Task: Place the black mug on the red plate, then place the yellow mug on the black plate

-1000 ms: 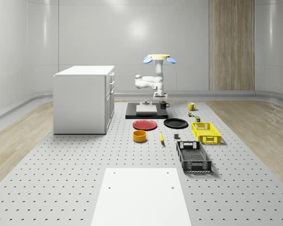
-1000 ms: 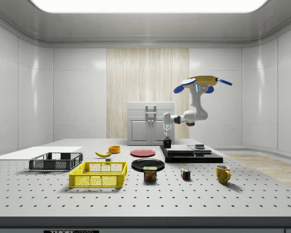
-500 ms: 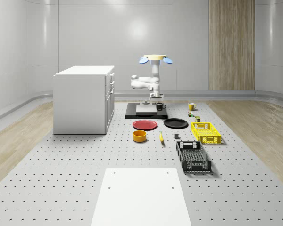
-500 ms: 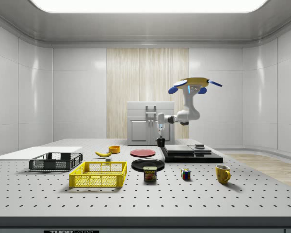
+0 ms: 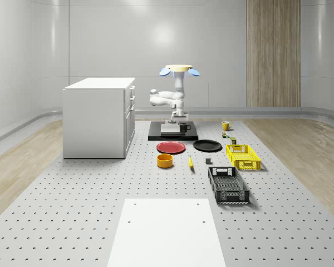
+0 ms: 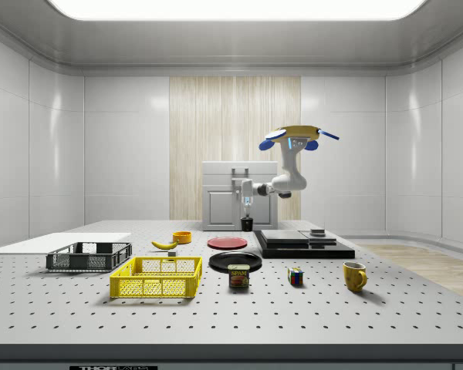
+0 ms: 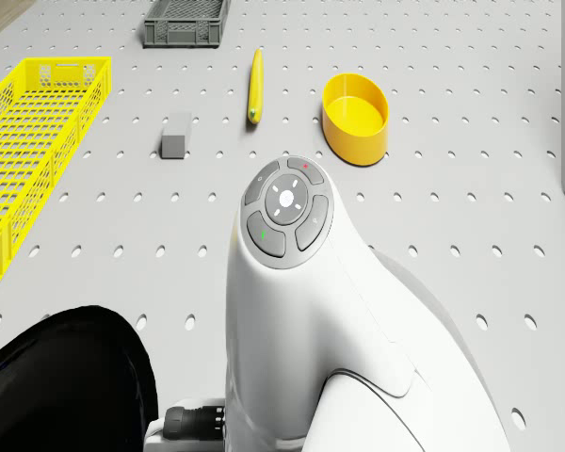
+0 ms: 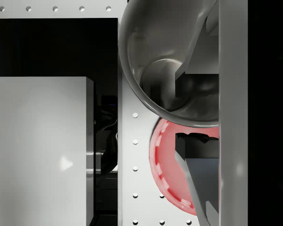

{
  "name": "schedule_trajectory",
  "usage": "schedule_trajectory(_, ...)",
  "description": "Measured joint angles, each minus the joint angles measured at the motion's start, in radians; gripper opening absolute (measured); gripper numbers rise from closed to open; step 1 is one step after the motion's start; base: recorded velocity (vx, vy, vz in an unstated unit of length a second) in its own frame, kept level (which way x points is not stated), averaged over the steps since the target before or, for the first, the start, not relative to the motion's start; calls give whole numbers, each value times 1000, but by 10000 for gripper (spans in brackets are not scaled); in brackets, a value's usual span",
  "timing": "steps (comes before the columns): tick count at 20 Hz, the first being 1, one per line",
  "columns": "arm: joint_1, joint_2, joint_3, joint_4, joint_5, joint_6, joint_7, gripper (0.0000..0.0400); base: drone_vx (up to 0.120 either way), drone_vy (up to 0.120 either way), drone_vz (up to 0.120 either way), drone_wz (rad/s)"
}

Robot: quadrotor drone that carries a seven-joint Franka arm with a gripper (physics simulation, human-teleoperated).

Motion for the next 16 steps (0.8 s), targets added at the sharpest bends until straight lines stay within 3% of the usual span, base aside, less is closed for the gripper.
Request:
schedule_trajectory(10,-2,-11,1,0,4,10,2,110,120,-120,0,0)
schedule_trajectory(16,-3,-17,2,1,7,16,2,110,120,-27,0,0)
